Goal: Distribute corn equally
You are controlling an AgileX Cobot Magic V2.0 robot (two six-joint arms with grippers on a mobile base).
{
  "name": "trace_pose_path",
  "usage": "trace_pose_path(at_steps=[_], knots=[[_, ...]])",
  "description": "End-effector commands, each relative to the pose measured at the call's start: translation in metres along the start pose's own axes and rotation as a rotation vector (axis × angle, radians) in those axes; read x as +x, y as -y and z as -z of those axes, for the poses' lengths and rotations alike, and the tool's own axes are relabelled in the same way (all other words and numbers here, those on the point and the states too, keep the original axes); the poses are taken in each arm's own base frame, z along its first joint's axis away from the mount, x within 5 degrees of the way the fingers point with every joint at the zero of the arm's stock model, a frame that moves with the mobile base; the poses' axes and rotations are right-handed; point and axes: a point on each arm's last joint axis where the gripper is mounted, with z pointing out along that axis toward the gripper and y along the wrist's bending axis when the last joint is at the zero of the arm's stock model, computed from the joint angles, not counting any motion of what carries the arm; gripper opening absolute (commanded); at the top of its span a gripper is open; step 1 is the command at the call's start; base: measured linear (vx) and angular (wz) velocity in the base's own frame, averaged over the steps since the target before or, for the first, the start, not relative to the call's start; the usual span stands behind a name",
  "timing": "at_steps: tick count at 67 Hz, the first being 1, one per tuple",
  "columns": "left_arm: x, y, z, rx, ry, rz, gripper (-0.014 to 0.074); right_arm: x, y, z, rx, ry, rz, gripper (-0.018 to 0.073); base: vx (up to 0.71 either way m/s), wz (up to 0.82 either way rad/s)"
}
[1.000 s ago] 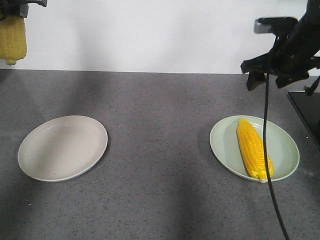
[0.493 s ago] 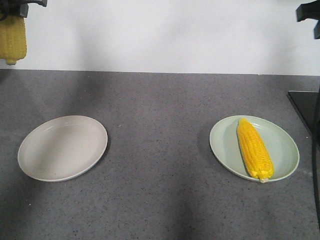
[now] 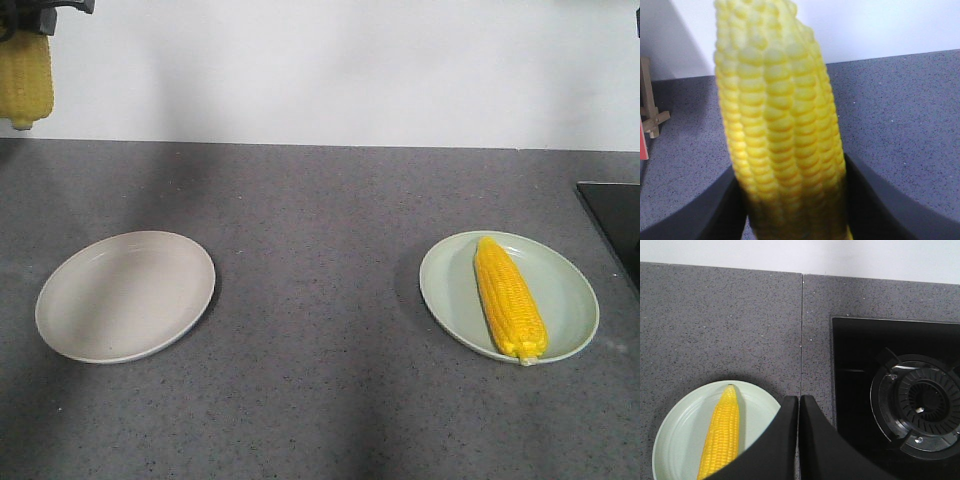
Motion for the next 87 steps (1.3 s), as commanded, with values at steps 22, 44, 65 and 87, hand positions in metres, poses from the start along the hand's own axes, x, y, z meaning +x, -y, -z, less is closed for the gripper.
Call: trace_pose_path(at_steps=[22, 44, 65, 87], knots=[[-0.0065, -0.0108, 0.0263, -0.006, 0.103, 0.027, 0.0146, -0.0004, 0.0036, 0.0208, 0.012, 0.047, 0.003, -0.0009, 0.00, 0.00], [-0.0065, -0.0108, 0.0263, -0.006, 0.103, 0.027, 0.0146, -0.0004, 0.0036, 0.0208, 0.012, 0.047, 0.003, -0.0009, 0.00, 0.00], [-0.0067, -0.0108, 0.0263, -0.006, 0.106, 0.027, 0.0146, -0.0004, 0.0036, 0.0208, 0.012, 0.047, 0.003, -0.0009, 0.00, 0.00], [-0.0063, -0.0080, 0.0232, 0.011, 0.094, 0.032, 0.0146, -0.0005, 0.0036, 0.0208, 0.012, 0.048, 0.003, -0.0009, 0.00, 0.00]])
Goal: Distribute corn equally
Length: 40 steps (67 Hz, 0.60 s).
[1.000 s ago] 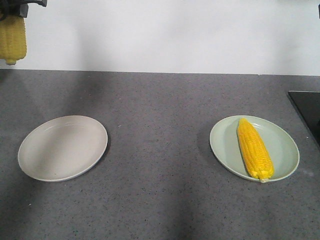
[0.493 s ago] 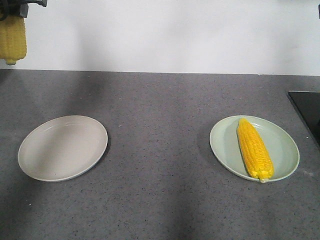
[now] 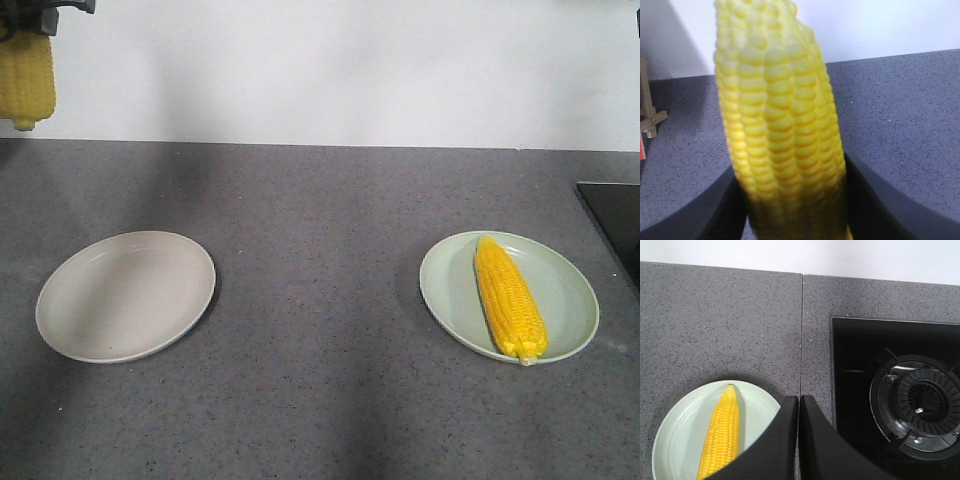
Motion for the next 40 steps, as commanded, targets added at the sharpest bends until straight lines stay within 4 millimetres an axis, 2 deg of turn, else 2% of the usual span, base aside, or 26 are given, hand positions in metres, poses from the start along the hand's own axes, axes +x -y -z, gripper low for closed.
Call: trace_pose_path(at_steps=[1, 22, 40], knots=[[-0.006, -0.008, 0.022, 0.005, 0.094, 0.030, 0.0146, 0.000, 0.004, 0.021, 0.012, 0.048, -0.001, -0.0009, 0.00, 0.00], [-0.002, 0.011, 0.005, 0.138, 0.028, -0.081, 0.0146, 0.000, 0.004, 0.021, 0.012, 0.048, -0.001, -0.0009, 0.00, 0.00], [0.024, 0.018, -0.028, 0.100, -0.113, -0.140, 0.0146, 0.000, 0.004, 0.021, 0.012, 0.048, -0.001, -0.0009, 0.00, 0.00]])
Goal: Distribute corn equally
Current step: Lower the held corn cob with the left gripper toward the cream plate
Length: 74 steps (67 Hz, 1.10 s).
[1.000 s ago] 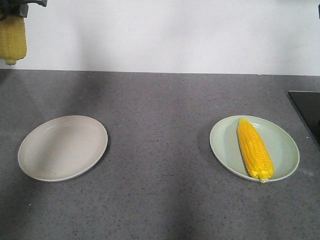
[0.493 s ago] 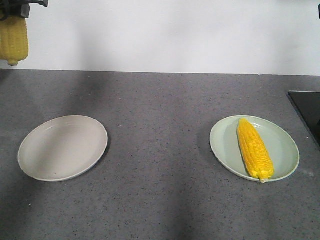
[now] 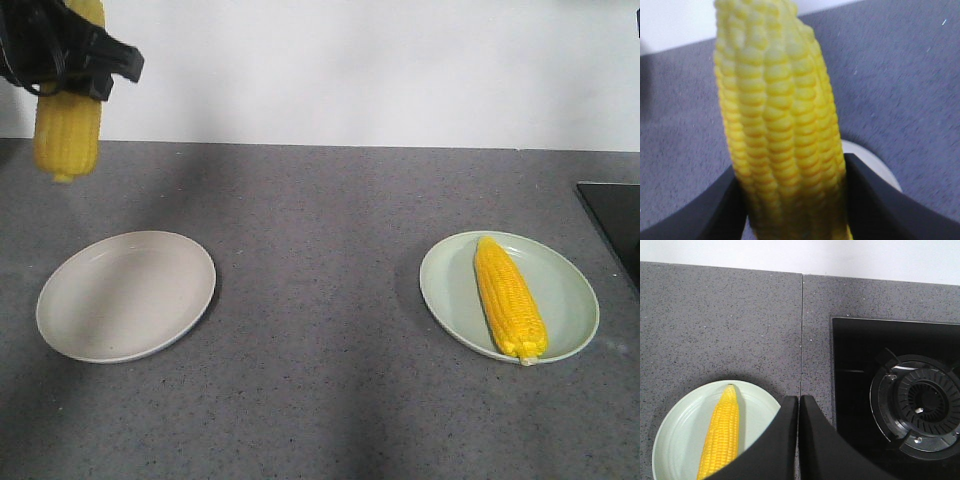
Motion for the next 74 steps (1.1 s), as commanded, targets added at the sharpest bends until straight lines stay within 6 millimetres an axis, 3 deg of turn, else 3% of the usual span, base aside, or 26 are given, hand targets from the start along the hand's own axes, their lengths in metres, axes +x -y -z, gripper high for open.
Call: trace_pose_path(at_steps=[1, 15, 31, 49, 74], knots=[[0.004, -0.004, 0.010, -0.020, 0.039, -0.001, 0.0146, 0.000, 0.004, 0.021, 0.012, 0.048, -0.001, -0.0009, 0.00, 0.00], [0.029, 0.007, -0.027, 0.053, -0.121, 0.009, 0.0146, 0.000, 0.004, 0.021, 0.012, 0.048, -0.001, -0.0009, 0.00, 0.00], [0.052, -0.004, -0.055, 0.069, -0.249, 0.063, 0.0146, 0.000, 0.004, 0.021, 0.012, 0.048, -0.001, -0.0009, 0.00, 0.00], [0.056, -0.002, -0.077, 0.228, -0.311, 0.092, 0.0150, 0.000, 0.004, 0.021, 0.012, 0.048, -0.001, -0.0009, 0.00, 0.00], [0.062, 0.004, -0.116, 0.230, -0.410, 0.090, 0.0156, 0.000, 0.004, 0.021, 0.012, 0.048, -0.001, -0.0009, 0.00, 0.00]])
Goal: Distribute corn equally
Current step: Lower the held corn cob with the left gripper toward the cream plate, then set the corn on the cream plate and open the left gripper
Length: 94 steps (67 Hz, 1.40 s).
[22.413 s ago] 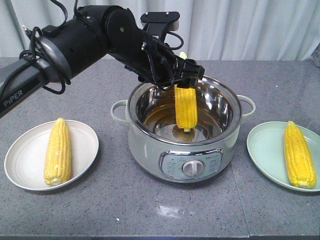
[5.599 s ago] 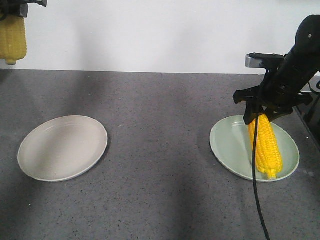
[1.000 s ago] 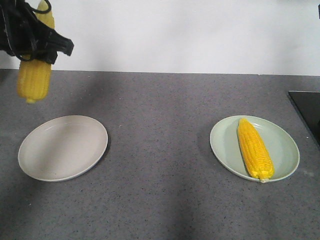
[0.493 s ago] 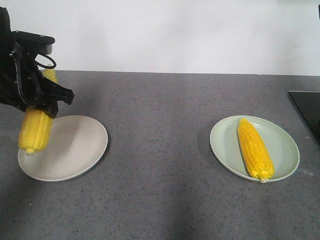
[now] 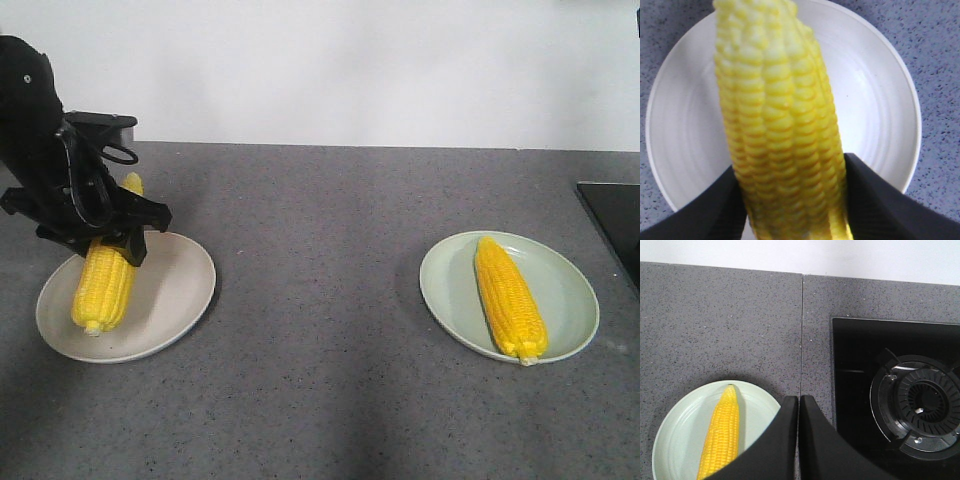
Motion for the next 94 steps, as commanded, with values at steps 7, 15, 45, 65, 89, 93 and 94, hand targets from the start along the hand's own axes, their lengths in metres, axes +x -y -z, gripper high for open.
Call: trace_pose_path(at_steps=[7, 15, 45, 65, 89, 93, 94], knots=[[-0.002, 0.001, 0.012, 0.014, 0.043, 0.003, 0.0160, 0.000, 0.004, 0.021, 0.012, 0.048, -0.001, -0.0009, 0.00, 0.00], [-0.001, 0.001, 0.007, 0.015, 0.025, 0.000, 0.0167, 0.000, 0.004, 0.021, 0.012, 0.048, -0.001, -0.0009, 0.00, 0.00], [0.005, -0.003, -0.008, -0.001, -0.029, -0.032, 0.0185, 0.000, 0.004, 0.021, 0.012, 0.048, -0.001, -0.0009, 0.00, 0.00], [0.002, -0.001, -0.025, 0.028, -0.072, 0.001, 0.0204, 0.000, 0.004, 0.021, 0.012, 0.048, -0.001, -0.0009, 0.00, 0.00], [0.000, 0.000, -0.029, 0.043, -0.082, 0.007, 0.0342, 0.000, 0.004, 0.021, 0.012, 0.048, -0.001, -0.0009, 0.00, 0.00], [0.000, -0.001, -0.029, 0.039, -0.082, 0.007, 0.0364, 0.000, 0.004, 0.021, 0.012, 0.048, -0.001, -0.0009, 0.00, 0.00], [0.000, -0.001, -0.029, 0.038, -0.082, 0.007, 0.0368, 0.000, 0.004, 0.021, 0.012, 0.048, -0.001, -0.0009, 0.00, 0.00]])
